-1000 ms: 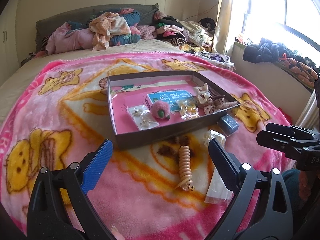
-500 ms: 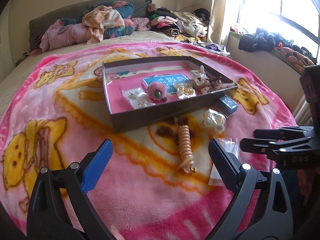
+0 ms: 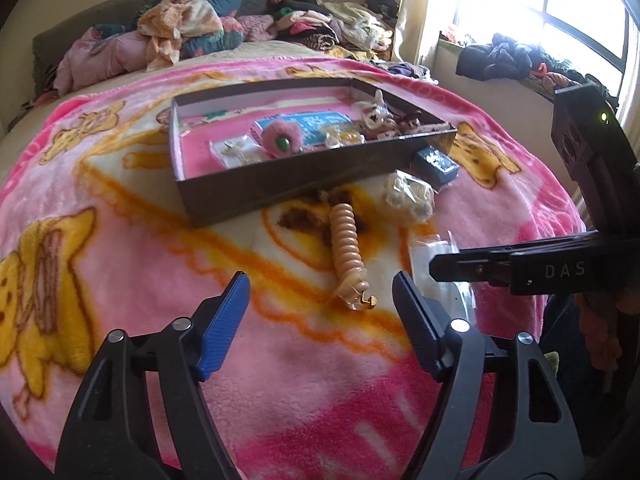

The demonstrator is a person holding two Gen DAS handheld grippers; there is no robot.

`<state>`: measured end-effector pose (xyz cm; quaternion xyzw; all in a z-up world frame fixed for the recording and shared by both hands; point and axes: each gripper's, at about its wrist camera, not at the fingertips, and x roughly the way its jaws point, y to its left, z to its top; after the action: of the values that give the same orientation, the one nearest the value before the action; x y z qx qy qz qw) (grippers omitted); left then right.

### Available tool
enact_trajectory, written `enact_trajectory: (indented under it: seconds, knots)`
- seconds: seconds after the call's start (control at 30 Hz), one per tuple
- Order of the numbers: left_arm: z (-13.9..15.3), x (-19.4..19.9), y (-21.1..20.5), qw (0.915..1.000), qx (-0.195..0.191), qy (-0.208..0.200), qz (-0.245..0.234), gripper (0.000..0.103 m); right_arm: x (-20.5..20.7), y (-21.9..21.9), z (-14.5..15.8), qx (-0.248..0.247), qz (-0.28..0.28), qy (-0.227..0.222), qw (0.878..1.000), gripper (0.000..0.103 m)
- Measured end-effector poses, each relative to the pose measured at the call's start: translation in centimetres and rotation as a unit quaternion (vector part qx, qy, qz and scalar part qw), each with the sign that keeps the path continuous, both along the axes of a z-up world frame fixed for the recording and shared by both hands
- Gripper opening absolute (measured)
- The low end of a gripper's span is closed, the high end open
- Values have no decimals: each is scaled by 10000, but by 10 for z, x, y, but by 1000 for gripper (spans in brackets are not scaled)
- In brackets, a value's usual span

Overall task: Organize jewelry
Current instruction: 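Grasp the coiled peach hair tie with the left tool while the right tool grasps the clear plastic sleeve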

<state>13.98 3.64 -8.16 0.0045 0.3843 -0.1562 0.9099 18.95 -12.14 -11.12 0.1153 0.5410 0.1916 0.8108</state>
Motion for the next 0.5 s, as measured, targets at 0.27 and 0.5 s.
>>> enact_trajectory:
  seconds: [0.27,0.5]
  knots:
    - [-13,10,-12,9996,-48,185,-211,37,4,0,4,221,3,-172,9996,20]
    - [-17,15,-17,9989,-226,276,-309,20,3,-9,10,269,-138,-322,9990,18]
